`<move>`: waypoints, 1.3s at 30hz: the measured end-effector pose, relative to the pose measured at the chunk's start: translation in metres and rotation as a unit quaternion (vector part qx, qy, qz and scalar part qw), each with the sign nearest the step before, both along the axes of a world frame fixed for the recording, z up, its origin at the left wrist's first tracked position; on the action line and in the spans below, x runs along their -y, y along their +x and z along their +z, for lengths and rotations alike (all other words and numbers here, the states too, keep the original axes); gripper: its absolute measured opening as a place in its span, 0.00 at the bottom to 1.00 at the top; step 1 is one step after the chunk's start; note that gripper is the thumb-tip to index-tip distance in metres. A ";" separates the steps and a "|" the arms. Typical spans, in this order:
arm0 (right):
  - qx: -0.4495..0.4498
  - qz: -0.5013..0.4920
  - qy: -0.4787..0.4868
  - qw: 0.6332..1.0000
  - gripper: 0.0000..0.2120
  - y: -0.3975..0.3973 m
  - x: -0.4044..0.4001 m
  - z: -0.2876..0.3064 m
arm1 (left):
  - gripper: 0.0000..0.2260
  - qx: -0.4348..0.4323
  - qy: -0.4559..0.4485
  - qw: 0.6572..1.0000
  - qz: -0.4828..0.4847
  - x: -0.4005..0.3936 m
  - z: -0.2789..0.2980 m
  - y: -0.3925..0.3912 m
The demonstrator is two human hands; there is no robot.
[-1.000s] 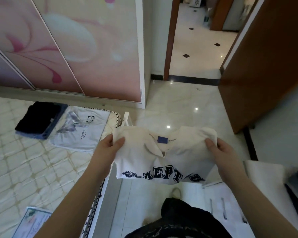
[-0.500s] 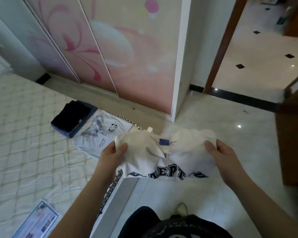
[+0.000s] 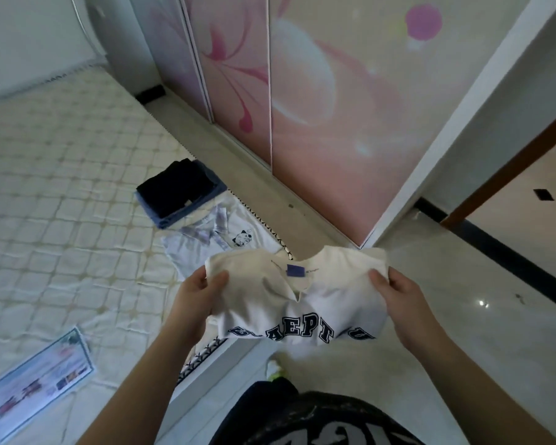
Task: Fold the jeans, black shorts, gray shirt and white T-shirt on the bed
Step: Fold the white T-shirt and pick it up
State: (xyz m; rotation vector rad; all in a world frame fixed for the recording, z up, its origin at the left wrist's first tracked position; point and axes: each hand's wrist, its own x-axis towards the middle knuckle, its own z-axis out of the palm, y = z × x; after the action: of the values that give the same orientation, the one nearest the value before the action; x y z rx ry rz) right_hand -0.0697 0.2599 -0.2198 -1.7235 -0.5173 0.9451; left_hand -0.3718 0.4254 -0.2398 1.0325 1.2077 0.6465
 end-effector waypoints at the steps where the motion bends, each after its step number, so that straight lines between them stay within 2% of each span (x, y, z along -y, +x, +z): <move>1: 0.002 0.012 -0.006 1.000 0.07 0.003 -0.012 -0.001 | 0.09 0.003 -0.005 1.000 0.005 -0.006 -0.003 0.000; 8: 0.003 0.064 -0.023 0.998 0.06 0.015 -0.088 -0.019 | 0.08 -0.016 -0.027 0.998 0.052 -0.049 -0.014 0.001; 16: -0.021 0.165 -0.056 0.985 0.05 0.059 -0.174 -0.054 | 0.09 -0.036 -0.057 0.986 0.151 -0.072 -0.037 0.015; 23: -0.095 0.247 -0.091 0.960 0.05 0.097 -0.250 -0.080 | 0.12 -0.031 -0.085 0.964 0.249 -0.080 -0.051 0.049; 27: -0.162 0.277 -0.120 0.940 0.09 0.102 -0.288 -0.082 | 0.12 -0.018 -0.085 0.951 0.297 -0.081 -0.057 0.060; 34: -0.107 0.338 -0.137 0.925 0.08 0.077 -0.337 -0.097 | 0.10 -0.007 -0.091 0.932 0.351 -0.083 -0.080 0.045; 39: -0.100 0.324 -0.158 0.927 0.09 0.053 -0.354 -0.111 | 0.11 -0.007 -0.106 0.929 0.355 -0.097 -0.102 0.022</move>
State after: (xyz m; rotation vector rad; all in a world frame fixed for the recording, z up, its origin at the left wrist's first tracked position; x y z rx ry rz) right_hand -0.0166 0.6137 -0.3311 -1.7310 -0.8617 1.7365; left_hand -0.3498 0.5219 -0.3414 0.3939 1.6343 1.0338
